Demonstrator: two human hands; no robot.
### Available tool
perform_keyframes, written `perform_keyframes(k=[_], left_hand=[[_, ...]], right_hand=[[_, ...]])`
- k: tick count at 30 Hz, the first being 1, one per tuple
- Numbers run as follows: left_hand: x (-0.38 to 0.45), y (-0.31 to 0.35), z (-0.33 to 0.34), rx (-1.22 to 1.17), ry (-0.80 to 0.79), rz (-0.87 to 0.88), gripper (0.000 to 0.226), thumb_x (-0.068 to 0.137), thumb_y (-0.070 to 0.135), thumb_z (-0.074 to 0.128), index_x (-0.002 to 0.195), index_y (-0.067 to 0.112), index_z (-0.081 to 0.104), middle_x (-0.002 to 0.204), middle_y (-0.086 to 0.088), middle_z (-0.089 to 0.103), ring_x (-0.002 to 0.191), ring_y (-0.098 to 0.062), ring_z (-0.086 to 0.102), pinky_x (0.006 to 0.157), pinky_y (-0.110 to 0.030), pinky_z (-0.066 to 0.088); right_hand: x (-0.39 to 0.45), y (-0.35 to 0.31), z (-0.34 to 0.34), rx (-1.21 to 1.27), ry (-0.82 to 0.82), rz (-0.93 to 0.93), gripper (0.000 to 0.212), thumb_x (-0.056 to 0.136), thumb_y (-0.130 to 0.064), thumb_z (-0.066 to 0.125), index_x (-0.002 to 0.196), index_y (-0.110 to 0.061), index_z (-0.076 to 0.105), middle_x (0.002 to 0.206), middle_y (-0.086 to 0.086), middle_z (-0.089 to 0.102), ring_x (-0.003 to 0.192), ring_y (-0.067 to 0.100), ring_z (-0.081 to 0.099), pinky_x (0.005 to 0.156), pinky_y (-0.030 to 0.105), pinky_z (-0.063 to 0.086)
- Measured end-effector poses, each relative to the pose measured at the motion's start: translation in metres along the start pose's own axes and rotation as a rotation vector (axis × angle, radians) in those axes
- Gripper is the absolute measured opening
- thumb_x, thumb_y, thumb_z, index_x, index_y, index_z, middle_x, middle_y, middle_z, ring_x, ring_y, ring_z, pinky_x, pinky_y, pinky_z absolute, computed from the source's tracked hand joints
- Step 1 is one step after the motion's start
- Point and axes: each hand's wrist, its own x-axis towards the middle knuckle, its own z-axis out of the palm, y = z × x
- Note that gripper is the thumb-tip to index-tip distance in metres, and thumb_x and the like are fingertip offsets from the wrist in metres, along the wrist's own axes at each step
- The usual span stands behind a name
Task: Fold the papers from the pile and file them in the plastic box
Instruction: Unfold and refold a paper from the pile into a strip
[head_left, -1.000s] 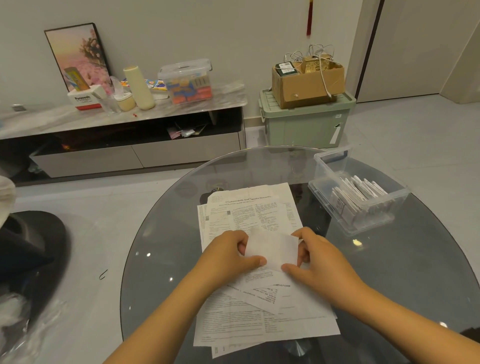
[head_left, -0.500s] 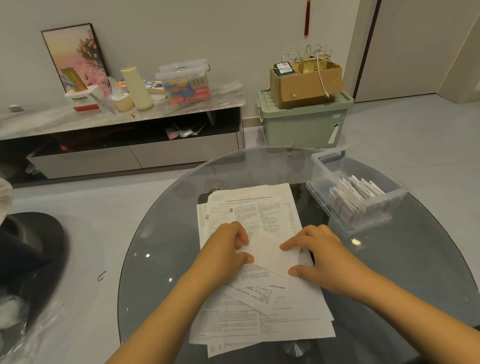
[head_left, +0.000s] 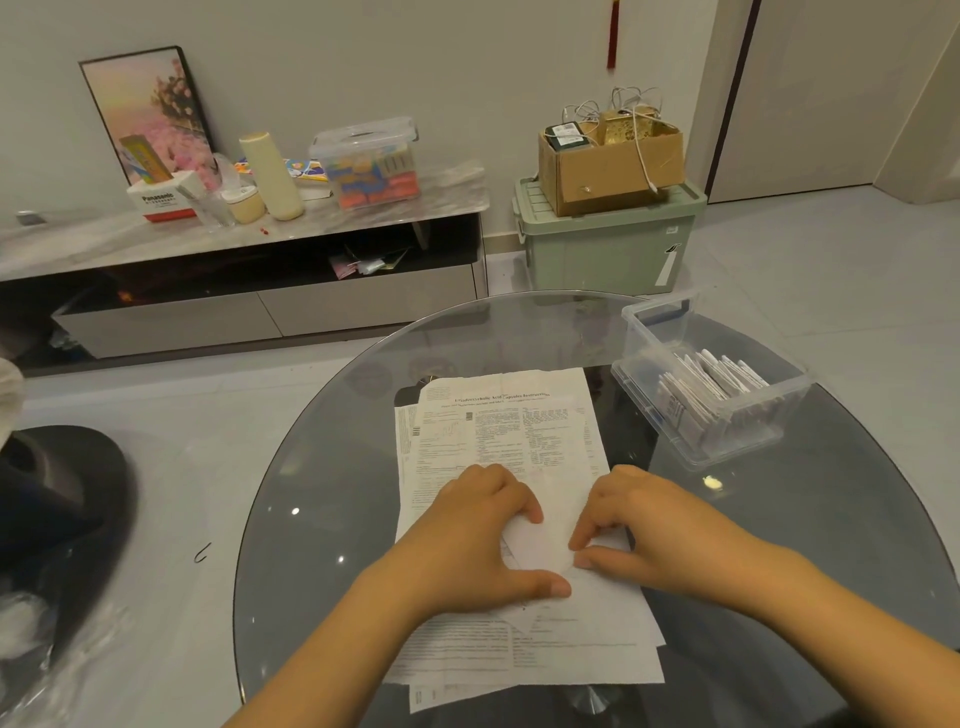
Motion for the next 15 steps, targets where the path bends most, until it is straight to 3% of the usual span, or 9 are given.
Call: perform_keyframes(k=[6,9,11,15], left_hand=[[-0.001,0.002,0.001,0.018,0.008,0.036,0.058,0.069,0.071,0.061,0.115,0.038,0.046,0.118,0.019,0.038,0.11,-0.004,0.032,0.096,-0.024,0.034],[0.0,0.002,0.0,0.004,0.042,0.047,0.042,0.08,0.058,0.06,0.114,0.036,0.05,0.117,0.018,0.042,0.107,-0.004,0.034,0.093,-0.022,0.034],[0.001,0.002,-0.001,-0.027,0.073,0.04,0.029,0.086,0.049,0.057,0.11,0.032,0.055,0.112,0.016,0.046,0.104,-0.004,0.037,0.088,-0.02,0.033],[0.006,0.001,-0.002,-0.073,0.125,-0.01,0.019,0.091,0.04,0.055,0.102,0.025,0.06,0.099,0.013,0.052,0.095,-0.006,0.044,0.079,-0.02,0.038]], right_hand=[[0.002,0.002,0.002,0.093,0.105,-0.052,0.012,0.089,-0.04,0.057,0.093,-0.032,0.065,0.094,-0.021,0.053,0.096,0.0,0.043,0.084,0.014,0.038],[0.005,0.002,0.005,0.196,0.164,-0.024,0.003,0.088,-0.035,0.059,0.088,-0.035,0.061,0.089,-0.023,0.057,0.096,-0.001,0.045,0.079,0.013,0.038],[0.007,0.001,0.008,0.265,0.195,-0.005,0.008,0.089,-0.032,0.058,0.085,-0.039,0.059,0.088,-0.023,0.06,0.095,-0.001,0.047,0.078,0.014,0.04],[0.013,-0.003,0.013,0.39,0.276,0.032,0.01,0.09,-0.032,0.057,0.094,-0.04,0.061,0.092,-0.022,0.061,0.095,-0.003,0.049,0.08,0.014,0.041]])
